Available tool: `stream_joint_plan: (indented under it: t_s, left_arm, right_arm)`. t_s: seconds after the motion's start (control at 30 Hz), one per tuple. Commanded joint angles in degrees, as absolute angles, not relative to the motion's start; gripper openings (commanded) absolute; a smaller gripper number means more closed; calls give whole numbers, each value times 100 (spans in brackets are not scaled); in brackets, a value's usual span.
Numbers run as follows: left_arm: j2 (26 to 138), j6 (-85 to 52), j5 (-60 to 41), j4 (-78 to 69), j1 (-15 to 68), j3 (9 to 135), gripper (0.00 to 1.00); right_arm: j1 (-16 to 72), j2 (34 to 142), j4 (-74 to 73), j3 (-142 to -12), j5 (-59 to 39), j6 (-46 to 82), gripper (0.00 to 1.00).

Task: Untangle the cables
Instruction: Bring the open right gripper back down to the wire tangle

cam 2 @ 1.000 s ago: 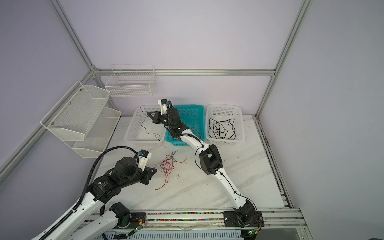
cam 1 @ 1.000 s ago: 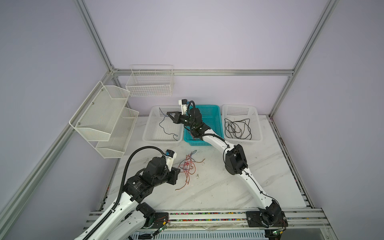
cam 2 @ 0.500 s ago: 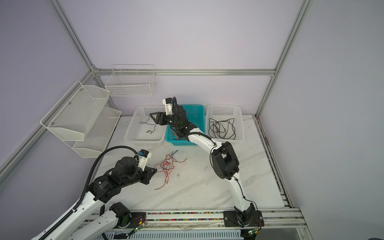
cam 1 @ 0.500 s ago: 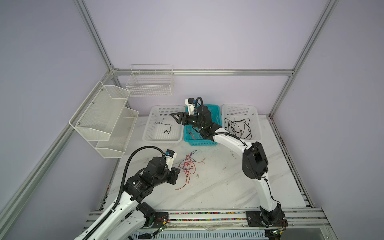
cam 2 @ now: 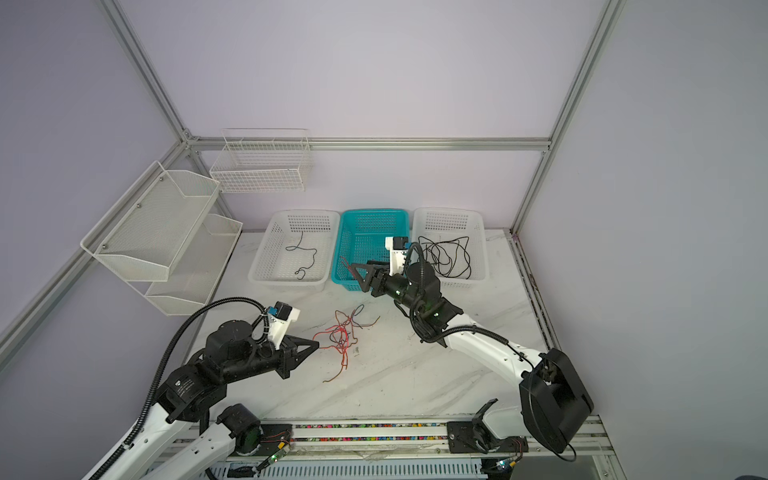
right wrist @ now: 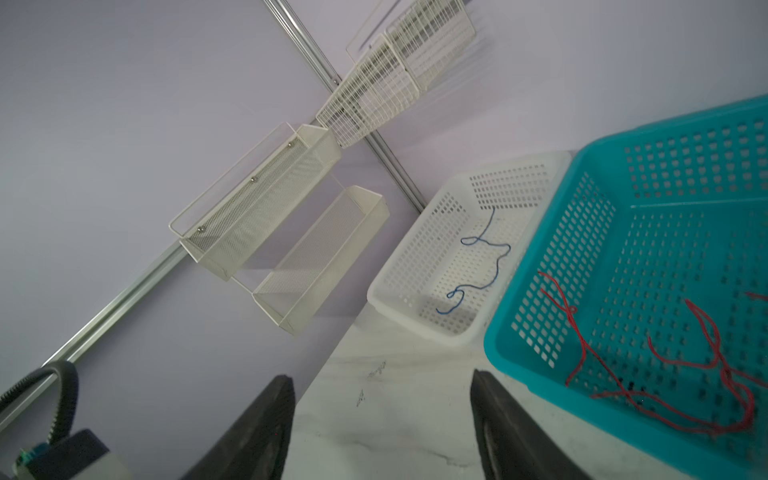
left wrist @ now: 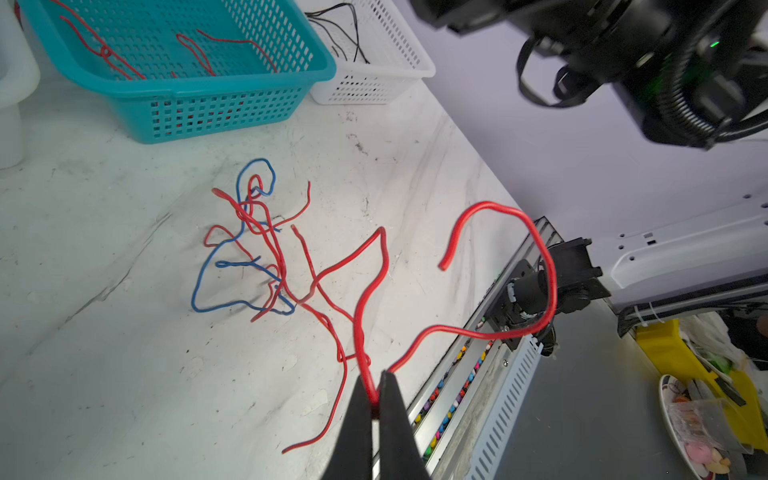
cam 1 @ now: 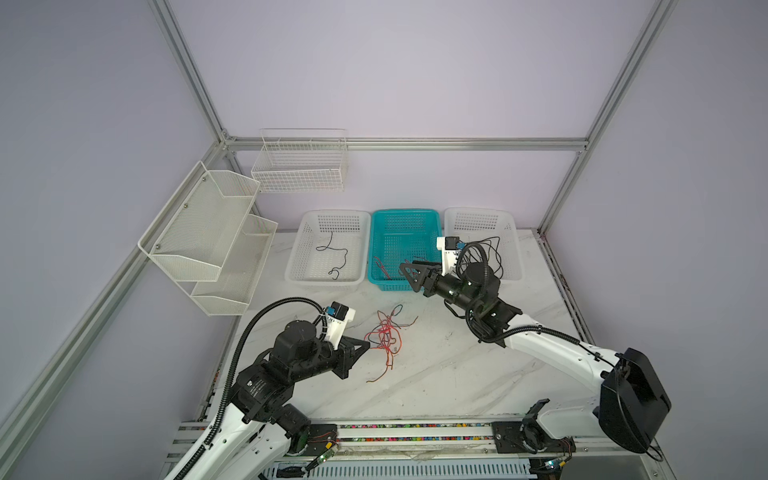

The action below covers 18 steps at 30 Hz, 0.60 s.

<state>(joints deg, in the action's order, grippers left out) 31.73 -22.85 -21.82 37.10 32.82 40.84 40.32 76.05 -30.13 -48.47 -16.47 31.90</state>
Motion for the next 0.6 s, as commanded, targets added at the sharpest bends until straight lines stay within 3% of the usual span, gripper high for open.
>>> stream_joint_plan:
  t_s: [0.0, 0.27, 0.57]
  left_arm:
    - [3025, -2130, -2494, 3264, 3245, 4395, 0]
    - [2879, -2268, -2711, 2904, 3239, 4408, 0]
    - [3087, -2350, -3177, 2665, 3230, 4447, 0]
  right_arm:
    - [4025, 6971, -3078, -4245, -2019, 3353, 69]
    - [4034, 6543, -3998, -2846, -2764, 3895, 60]
    - [4144, 6795, -4611, -2311, -2752, 4412, 55]
